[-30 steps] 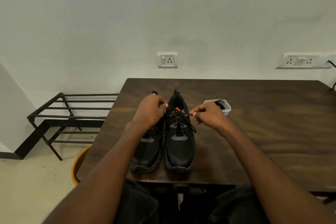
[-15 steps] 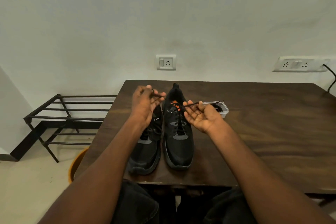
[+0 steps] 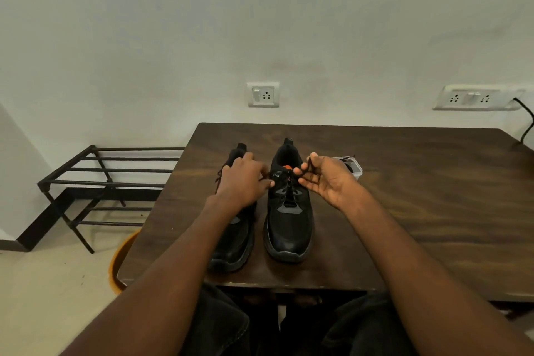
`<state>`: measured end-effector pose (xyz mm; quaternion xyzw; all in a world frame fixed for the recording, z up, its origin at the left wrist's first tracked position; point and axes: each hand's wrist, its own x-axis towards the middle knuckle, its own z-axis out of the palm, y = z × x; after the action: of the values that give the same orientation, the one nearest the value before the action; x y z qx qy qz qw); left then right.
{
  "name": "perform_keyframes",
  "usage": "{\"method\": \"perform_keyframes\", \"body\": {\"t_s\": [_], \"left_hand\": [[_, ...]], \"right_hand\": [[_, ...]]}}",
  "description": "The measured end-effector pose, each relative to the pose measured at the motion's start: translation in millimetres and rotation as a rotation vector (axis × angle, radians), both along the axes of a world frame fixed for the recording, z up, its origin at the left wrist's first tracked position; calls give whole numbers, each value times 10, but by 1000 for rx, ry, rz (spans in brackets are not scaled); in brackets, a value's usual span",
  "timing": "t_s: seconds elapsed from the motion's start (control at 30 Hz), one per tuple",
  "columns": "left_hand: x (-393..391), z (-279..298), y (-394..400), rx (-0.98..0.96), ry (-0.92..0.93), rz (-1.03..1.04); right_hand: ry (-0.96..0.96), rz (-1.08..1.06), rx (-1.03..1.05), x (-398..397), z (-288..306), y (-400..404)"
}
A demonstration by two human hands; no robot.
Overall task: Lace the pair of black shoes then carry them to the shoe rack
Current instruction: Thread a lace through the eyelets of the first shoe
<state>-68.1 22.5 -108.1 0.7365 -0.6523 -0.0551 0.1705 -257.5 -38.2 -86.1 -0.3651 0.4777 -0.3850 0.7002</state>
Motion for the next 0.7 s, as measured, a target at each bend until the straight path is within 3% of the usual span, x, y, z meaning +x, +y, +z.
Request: {"method": "perform_keyframes", "body": {"t_s": [0.1,0.23,0.33,0.43,0.53,0.63,0.7], "left_hand": [[-53,39,-53,-85,-26,31],[69,84,-67,-192,291,237],[145,132,-17,-309,467,397],[91,219,41,-399,464,527],[7,301,67,-437,254,571],[-40,310,31,-321,160,544],[-101,290,12,-322,132,421]], "right_hand": [[-64,-65,-13,-57,-19,-53],[-326,-379,146,-261,-68,-230],[-233,-455,153,-417,-129,-330],[120,-458,88,-481,-231,-372],[855,-438,-174,-555,-240,-289],[1262,-223,-337,-589,-192,-237],[1441,-13,-451,-521,-220,-197]]}}
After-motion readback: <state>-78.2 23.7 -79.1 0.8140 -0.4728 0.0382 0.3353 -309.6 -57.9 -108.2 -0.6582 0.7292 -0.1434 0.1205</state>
